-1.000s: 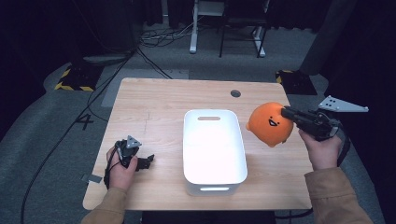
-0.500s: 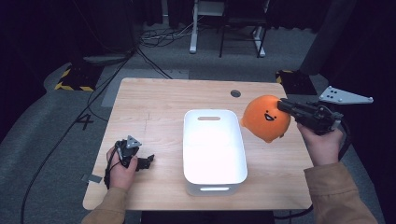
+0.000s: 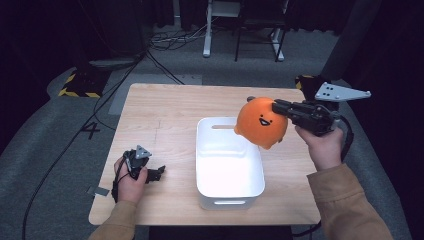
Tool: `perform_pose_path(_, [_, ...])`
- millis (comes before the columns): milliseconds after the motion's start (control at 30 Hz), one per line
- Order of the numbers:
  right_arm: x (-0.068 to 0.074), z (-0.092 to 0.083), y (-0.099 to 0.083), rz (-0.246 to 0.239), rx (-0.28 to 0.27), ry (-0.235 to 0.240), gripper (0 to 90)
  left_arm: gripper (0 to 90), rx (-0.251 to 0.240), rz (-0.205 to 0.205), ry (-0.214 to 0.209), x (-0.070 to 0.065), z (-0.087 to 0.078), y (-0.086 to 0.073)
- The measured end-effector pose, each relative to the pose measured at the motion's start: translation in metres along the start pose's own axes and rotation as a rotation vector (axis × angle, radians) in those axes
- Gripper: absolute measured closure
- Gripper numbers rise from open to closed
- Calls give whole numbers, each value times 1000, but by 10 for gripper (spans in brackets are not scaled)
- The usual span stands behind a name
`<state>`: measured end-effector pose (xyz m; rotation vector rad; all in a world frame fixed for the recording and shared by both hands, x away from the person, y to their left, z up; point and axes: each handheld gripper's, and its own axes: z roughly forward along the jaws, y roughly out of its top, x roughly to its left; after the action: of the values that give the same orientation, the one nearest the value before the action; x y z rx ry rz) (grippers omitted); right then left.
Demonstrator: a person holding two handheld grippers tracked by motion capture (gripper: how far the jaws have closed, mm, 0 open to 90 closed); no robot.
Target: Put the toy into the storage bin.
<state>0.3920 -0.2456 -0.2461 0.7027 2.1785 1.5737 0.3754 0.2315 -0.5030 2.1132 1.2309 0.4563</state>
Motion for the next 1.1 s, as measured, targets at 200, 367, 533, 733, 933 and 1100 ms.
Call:
perform_pose_path(200, [13,23,5,-9,14,30,805,64,10,13,-1,0,4,4])
perform_pose_path(367, [20,41,8,-23,28,57,806,32,27,15,-9,-1,6,6])
perform_pose_path(533, [28,59,6,-31,62,77,805,20,24,14,-15,-1,8,7])
perform_pose_path(733, [33,78,1,-33,99,96,805,20,23,14,-13,-1,8,7])
perform_pose_path(933, [37,103,-10,-37,169,110,805,20,24,14,-14,-1,8,7])
perform_pose_path(1100, [40,118,-18,-39,210,122,805,20,24,13,-15,-1,8,7])
